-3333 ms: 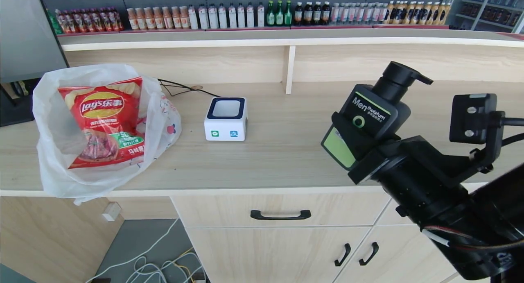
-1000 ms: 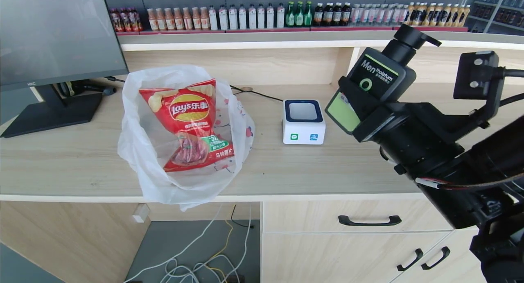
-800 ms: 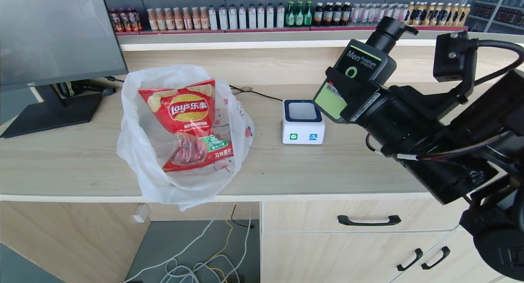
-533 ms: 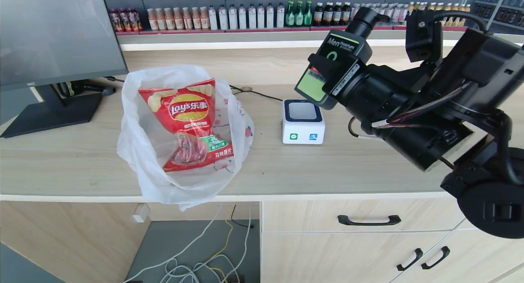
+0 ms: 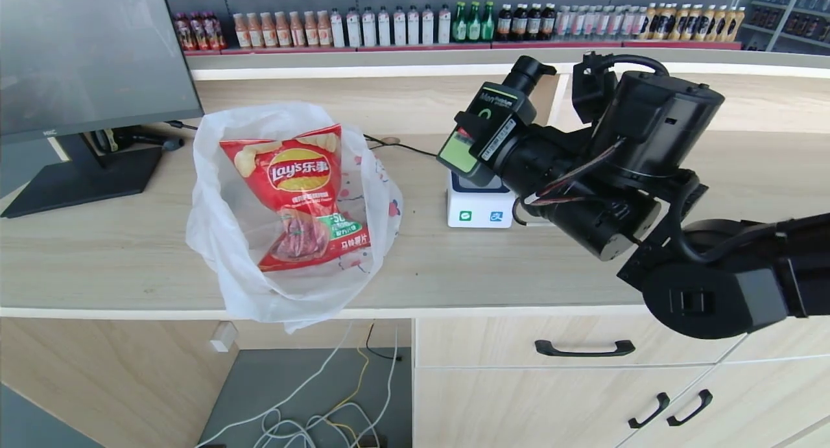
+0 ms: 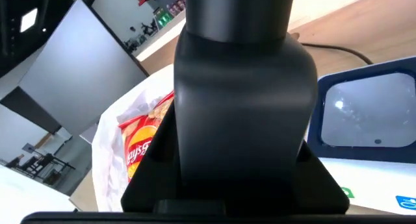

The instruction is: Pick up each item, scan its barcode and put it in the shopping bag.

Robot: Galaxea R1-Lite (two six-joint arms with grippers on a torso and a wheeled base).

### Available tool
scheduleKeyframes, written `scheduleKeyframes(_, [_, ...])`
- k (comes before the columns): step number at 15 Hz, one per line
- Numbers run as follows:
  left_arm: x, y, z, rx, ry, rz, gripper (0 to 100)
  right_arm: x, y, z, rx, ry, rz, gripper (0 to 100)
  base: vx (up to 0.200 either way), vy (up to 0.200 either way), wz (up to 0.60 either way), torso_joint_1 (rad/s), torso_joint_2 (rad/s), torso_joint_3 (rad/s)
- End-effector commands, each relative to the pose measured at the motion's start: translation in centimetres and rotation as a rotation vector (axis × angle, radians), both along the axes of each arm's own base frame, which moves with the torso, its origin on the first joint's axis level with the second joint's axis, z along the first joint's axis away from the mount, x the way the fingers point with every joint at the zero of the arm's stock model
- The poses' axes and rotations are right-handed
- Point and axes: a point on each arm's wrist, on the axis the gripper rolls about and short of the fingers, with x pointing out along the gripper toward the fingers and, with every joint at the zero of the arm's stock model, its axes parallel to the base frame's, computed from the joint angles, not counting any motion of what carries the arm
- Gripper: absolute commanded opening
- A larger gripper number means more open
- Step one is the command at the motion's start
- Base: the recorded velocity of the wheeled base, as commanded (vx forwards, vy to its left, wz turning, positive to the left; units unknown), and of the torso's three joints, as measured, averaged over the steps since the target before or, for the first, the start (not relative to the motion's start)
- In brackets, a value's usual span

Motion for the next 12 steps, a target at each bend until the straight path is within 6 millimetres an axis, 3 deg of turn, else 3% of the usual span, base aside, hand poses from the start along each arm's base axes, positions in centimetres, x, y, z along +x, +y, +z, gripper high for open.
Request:
scheduleKeyframes(1, [0.0,0.0,0.0,0.000,0.000,-0.001,100,1.9,0.4,-1.1,-0.008,0.016,-0.020,0,0.000,0.000,0.00,0.000,0.00,0.000])
scheduleKeyframes(5, [0.0,0.0,0.0,0.000,0.000,-0.001,100,3.4,0.4,-1.6,-0.015,0.051,-0.023,0,0.000,0.000,0.00,0.000,0.00,0.000])
scheduleKeyframes(8, [0.0,0.0,0.0,0.000,0.000,-0.001,100,5.7,0.0,-2.4,-0.016,0.052,-0.055,0,0.000,0.000,0.00,0.000,0.00,0.000])
scheduleKeyframes(12, [0.0,0.0,0.0,0.000,0.000,0.001,100,6.9,0.4,-2.6,-0.008,0.042,-0.063,0,0.000,0.000,0.00,0.000,0.00,0.000])
